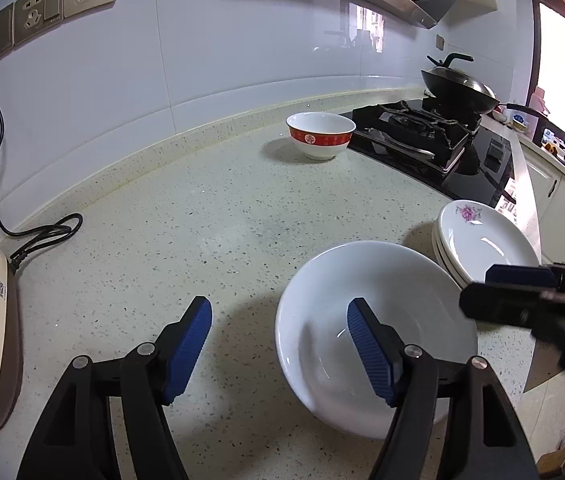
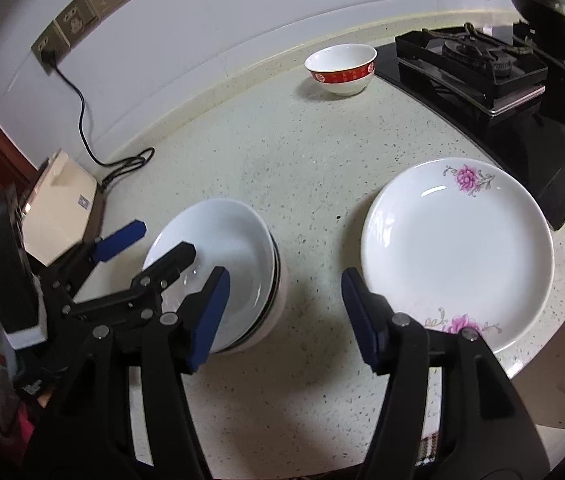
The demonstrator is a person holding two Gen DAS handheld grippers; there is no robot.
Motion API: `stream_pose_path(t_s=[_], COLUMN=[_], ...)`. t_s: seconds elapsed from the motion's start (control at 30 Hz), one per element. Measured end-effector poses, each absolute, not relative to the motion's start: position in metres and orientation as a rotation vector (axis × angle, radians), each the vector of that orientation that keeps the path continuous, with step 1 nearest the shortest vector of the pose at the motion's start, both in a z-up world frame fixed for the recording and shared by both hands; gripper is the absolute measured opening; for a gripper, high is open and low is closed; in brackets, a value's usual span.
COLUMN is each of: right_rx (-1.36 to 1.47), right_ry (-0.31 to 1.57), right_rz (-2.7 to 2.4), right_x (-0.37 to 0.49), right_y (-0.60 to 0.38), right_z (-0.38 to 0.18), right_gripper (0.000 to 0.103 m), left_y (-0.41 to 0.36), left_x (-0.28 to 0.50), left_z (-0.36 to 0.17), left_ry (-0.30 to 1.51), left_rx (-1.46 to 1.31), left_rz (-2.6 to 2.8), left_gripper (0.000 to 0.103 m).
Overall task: Organize plates and bowls
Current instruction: 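Move both tools to the small red-banded bowl by the stove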
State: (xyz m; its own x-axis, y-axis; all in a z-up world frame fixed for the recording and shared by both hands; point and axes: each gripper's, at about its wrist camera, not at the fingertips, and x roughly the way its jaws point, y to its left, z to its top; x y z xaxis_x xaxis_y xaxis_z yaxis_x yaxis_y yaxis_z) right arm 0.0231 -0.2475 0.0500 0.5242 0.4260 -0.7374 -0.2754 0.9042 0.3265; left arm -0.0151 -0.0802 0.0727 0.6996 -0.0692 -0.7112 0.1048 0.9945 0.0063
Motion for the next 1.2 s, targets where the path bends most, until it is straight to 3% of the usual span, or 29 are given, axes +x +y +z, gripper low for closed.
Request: stream_pose_path(t_s=[0.3, 0.5, 1.2], right_rx=[0.176, 0.179, 0.198], right_ry=[0.936, 0.929, 1.029], right_rz=[0.43, 0.428, 0.338], right_x=[0.044, 0.067, 0.193], right_y=[-0.256, -0.263, -0.269], right_z=[0.063, 0.075, 0.072], right_gripper=[0.066, 0.072, 0.073], left_y=[-0.076, -0.074, -0.062], left_x=[-0.011, 0.003, 0.094], left_z=[0.082, 0.094, 0.112], left_ry=[0.801, 0.816, 0.844], left_rx=[0.038, 0.054, 0.071], left_rz=[-0.101, -0.091, -0.076], left_gripper=[0.072, 0.078, 0.078])
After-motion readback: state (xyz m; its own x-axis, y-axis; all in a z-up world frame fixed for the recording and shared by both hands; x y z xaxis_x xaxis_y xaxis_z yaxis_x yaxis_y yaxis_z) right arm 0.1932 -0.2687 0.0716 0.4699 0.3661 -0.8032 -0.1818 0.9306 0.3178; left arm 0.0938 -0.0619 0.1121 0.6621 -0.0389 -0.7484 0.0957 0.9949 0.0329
